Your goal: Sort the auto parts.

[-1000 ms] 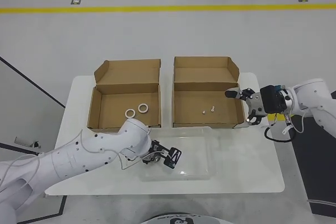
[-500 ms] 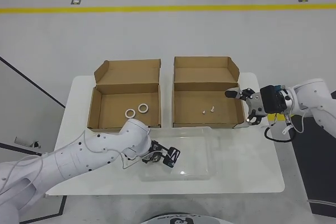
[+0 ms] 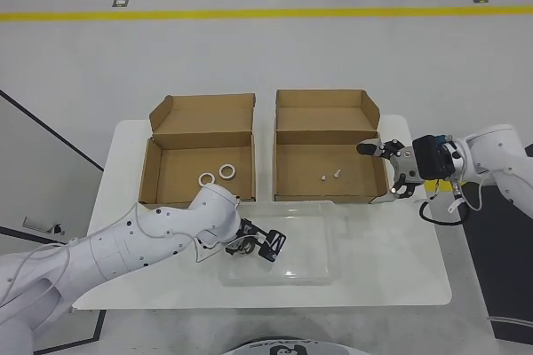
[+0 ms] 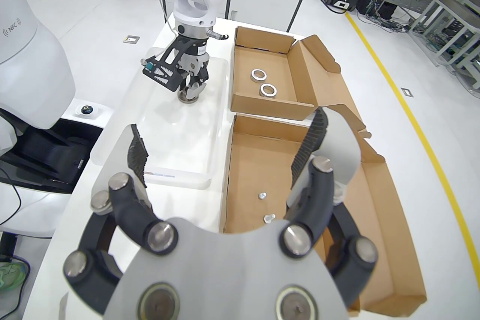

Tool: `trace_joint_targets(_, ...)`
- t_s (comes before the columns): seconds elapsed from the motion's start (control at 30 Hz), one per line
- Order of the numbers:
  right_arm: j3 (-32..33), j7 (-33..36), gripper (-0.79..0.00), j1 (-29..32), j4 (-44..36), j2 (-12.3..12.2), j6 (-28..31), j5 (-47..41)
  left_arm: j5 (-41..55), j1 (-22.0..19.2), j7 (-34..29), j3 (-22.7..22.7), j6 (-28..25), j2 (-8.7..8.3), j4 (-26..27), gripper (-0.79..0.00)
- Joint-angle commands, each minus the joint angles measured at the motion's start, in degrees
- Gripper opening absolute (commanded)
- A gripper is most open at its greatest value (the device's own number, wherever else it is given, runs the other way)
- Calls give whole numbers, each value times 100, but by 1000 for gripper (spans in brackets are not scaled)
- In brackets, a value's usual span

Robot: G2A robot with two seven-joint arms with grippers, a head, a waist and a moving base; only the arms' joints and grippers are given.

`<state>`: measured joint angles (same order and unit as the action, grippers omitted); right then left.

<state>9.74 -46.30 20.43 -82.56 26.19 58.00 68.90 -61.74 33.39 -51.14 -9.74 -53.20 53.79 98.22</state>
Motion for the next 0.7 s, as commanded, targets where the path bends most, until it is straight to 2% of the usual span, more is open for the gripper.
trace_joint_targets(0.0,0,0,0,0,0,0,0,0,48,-19,-35,0,36,-9,39,-474)
trace_joint_targets(0.5,0,0,0,0,0,0,0,0,51,-21,-42,0,44,-19,65,-496)
trace_joint_targets(0.67,0,0,0,0,0,0,0,0,51,-21,-42,0,44,-19,65,-471)
